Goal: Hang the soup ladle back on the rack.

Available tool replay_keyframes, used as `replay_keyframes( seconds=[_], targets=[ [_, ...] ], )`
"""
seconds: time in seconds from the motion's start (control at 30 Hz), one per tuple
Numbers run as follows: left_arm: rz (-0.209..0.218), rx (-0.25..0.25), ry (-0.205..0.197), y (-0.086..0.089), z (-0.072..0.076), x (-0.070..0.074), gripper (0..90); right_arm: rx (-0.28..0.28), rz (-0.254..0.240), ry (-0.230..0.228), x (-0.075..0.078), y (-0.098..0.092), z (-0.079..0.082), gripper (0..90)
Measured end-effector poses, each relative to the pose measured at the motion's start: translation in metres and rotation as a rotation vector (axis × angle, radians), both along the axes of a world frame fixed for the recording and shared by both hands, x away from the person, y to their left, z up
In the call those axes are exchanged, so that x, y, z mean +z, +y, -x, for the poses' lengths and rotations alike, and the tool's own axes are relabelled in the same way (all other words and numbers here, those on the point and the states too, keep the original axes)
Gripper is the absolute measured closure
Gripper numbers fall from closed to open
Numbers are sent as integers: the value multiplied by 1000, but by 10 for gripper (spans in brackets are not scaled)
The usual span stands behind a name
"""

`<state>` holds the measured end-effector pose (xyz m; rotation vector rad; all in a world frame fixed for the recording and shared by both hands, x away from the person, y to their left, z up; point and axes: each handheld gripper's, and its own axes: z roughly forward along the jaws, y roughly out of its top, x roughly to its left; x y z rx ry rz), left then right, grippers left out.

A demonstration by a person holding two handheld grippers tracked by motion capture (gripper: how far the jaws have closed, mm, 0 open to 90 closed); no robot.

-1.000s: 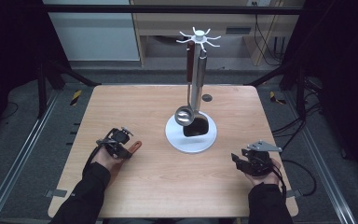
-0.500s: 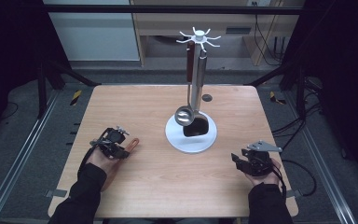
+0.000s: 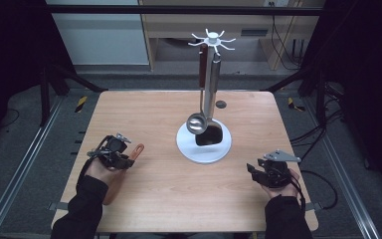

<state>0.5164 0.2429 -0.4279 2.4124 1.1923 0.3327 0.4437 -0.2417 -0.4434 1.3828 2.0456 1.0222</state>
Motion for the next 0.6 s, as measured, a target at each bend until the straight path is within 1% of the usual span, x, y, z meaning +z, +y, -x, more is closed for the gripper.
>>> replay_keyframes(
  seconds=[0.1,0.13,0.17,0.2,0.33,0.37,0.4,0.43,0.47,0.5,0.6],
  targets=[
    [11,7,-23,2,2,5,655,-2,-2,1,0,0,0,518],
    [10,5,-23,3,3,6,655,-1,0,0,0,0,0,518],
    [20,11,-36,3,4,8,655,-1,-1,1,0,0,0,518],
    [25,9,-37,4,4,9,655,-2,-2,1,0,0,0,518],
    [40,18,-70,6,7,14,655,-2,-2,1,0,0,0,518],
    [44,20,-71,7,7,16,655,-1,-2,1,0,0,0,518],
    [51,24,-87,7,8,17,655,-3,-2,1,0,0,0,518],
    [56,24,-84,8,8,18,655,-2,-2,1,0,0,0,518],
    [57,28,-103,9,9,19,655,-2,-2,0,0,0,0,518],
    [65,29,-100,10,9,21,655,-2,-4,1,0,0,0,518],
    [83,32,-122,12,11,26,655,-2,-3,1,0,0,0,518]
  ],
)
